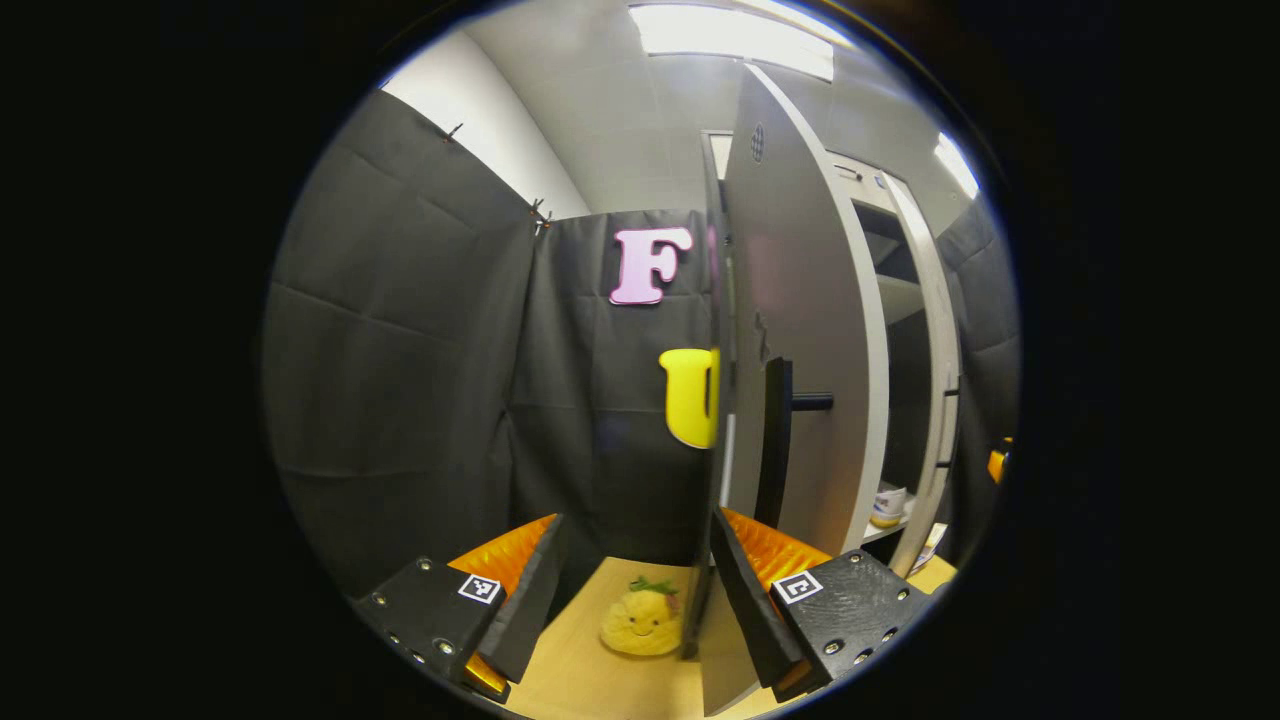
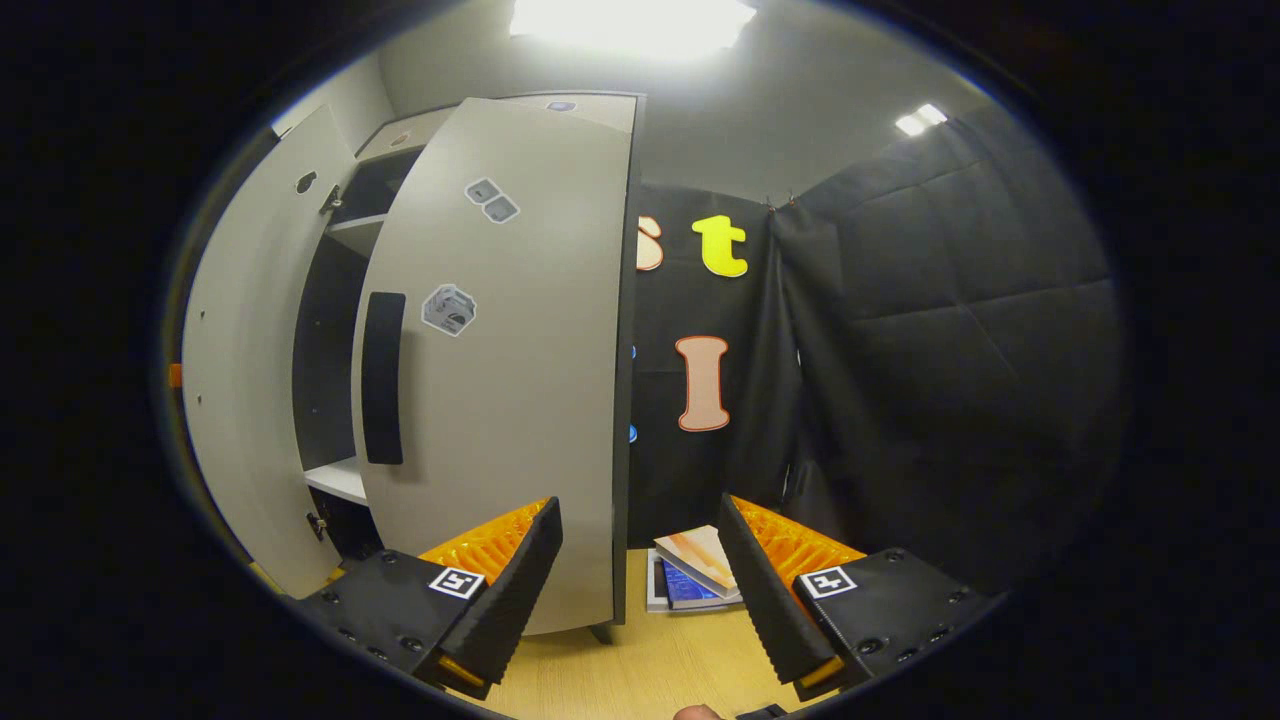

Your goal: Grab one shoe with the right hand and put it into the shoe cabinet, grab the other shoe with the left hand and put it into the shoe cabinet; then close the right door with the right hand and the left door with the left hand.

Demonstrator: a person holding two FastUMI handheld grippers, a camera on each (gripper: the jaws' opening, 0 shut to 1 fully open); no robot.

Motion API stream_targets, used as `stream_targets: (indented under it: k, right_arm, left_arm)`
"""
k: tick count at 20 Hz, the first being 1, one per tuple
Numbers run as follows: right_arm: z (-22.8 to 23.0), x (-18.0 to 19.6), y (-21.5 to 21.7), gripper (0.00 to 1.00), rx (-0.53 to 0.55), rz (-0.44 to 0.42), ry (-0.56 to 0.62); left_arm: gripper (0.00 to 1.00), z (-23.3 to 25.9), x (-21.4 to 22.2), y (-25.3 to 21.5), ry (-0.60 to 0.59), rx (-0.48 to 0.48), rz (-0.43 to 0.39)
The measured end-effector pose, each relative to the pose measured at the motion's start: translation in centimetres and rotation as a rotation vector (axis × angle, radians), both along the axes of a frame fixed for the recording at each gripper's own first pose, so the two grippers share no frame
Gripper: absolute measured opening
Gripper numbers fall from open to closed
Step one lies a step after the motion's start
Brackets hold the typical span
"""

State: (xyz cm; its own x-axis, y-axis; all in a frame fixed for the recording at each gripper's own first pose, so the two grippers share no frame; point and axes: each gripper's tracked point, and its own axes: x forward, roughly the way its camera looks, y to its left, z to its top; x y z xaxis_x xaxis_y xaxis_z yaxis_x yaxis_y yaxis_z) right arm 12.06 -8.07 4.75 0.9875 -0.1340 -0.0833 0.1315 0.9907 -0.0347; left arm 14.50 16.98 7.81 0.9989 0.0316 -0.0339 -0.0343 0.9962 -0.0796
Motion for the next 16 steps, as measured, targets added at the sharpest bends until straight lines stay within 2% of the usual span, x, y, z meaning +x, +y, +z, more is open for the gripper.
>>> stream_targets:
  k: [7, 11, 16]
  right_arm:
    - [-0.3, -0.7, -2.1, 0.98, -0.022, -0.018, 0.013]
    - [-0.5, -1.0, -4.0, 0.98, -0.027, -0.041, 0.021]
    - [-1.0, -0.8, -5.9, 0.96, -0.026, -0.055, 0.033]
  left_arm:
    - [0.8, 0.0, 1.2, -9.2, -0.034, -0.024, -0.122]
    - [0.8, -0.5, 2.7, -14.9, -0.033, -0.077, -0.21]
    - [0.8, -0.5, 4.5, -18.4, -0.048, -0.071, -0.209]
